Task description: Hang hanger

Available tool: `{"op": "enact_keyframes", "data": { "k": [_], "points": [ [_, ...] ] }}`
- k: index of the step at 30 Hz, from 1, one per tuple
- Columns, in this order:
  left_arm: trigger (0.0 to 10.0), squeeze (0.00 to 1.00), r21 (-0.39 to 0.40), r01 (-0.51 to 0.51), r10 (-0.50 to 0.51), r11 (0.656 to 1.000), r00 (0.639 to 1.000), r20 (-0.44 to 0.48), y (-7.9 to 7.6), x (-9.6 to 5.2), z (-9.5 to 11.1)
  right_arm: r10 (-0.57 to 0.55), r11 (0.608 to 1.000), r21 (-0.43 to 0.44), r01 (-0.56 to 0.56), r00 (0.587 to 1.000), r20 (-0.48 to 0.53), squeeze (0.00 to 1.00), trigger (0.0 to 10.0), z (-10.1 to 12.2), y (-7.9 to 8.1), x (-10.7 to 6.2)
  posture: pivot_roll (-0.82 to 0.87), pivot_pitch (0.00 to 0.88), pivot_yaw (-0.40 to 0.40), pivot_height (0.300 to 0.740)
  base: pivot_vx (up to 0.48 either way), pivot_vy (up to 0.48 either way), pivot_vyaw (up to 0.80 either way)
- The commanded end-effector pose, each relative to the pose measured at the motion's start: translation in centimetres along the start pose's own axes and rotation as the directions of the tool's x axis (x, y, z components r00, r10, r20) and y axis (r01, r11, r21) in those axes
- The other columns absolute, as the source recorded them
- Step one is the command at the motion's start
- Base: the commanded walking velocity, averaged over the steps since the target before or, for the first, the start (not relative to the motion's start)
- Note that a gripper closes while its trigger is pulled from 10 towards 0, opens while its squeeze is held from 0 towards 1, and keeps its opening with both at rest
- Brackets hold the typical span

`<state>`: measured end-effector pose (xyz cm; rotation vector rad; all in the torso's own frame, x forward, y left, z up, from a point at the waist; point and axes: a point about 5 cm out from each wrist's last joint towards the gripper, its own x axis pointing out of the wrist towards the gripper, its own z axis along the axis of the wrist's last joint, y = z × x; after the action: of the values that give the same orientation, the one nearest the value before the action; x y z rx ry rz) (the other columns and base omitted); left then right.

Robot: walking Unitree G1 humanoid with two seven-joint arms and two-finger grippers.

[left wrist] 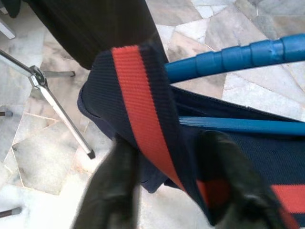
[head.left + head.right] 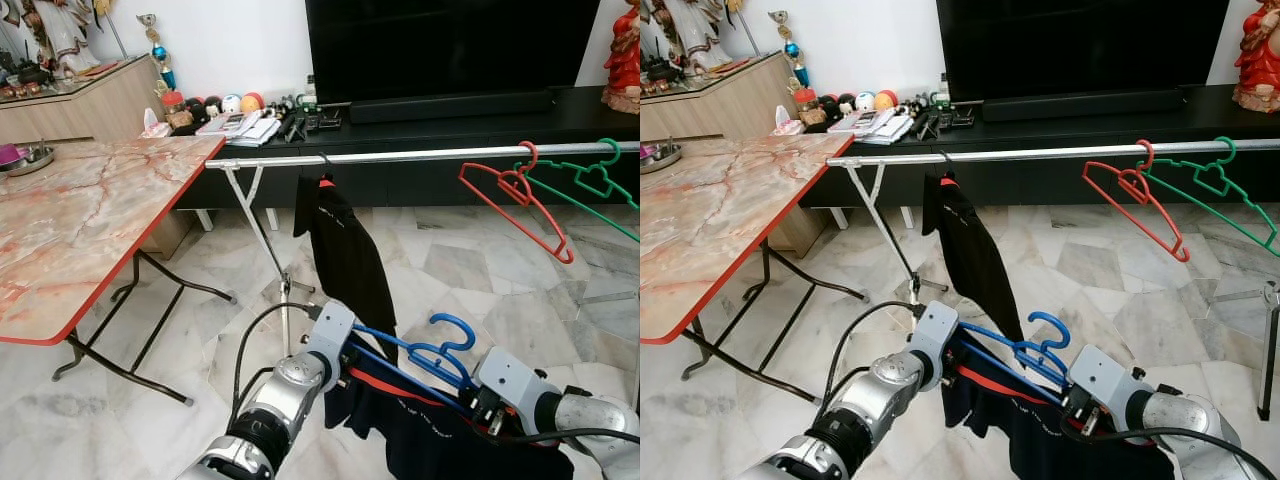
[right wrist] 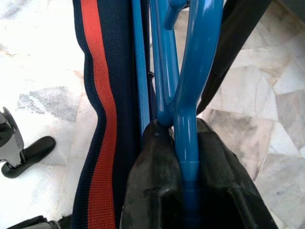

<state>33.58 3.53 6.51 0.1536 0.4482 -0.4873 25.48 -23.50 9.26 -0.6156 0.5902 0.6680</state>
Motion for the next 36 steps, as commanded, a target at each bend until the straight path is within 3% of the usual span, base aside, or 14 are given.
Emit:
{"op": "enact_keyframes", "data": {
  "k": [1,19,27,36],
  "points": [
    [0.0,0.00,-0.028,-0.024,0.024,0.999,0.999,-0.025,0.6,-0.1,-0.7,0.010,0.999,-0.032,-0.008,0.998,0.066,0.00,10.0,1.7,0.2,0.0,-0.07,0.000,0.124,0.740,0.000,0.000,0.00],
    [0.0,0.00,-0.046,-0.017,0.018,0.999,1.000,0.002,0.8,-0.2,-0.3,-0.009,1.000,-0.028,0.011,0.998,0.062,0.00,10.0,1.6,0.0,-0.1,-0.07,0.000,0.128,0.740,0.000,0.000,0.00],
    [0.0,0.00,-0.026,0.048,-0.048,0.999,0.999,-0.001,0.2,-0.2,-0.3,-0.033,0.999,-0.034,0.034,0.999,0.041,0.00,10.0,1.2,-0.3,-0.1,-0.07,0.000,0.128,0.740,0.000,0.000,0.00],
    [0.0,0.00,-0.107,0.015,-0.010,0.994,0.999,0.038,1.2,-0.3,0.3,-0.042,0.998,-0.041,0.043,0.999,0.011,0.00,10.0,0.5,-0.2,0.0,-0.07,0.000,0.127,0.740,0.000,0.000,0.00]
  ]
}}
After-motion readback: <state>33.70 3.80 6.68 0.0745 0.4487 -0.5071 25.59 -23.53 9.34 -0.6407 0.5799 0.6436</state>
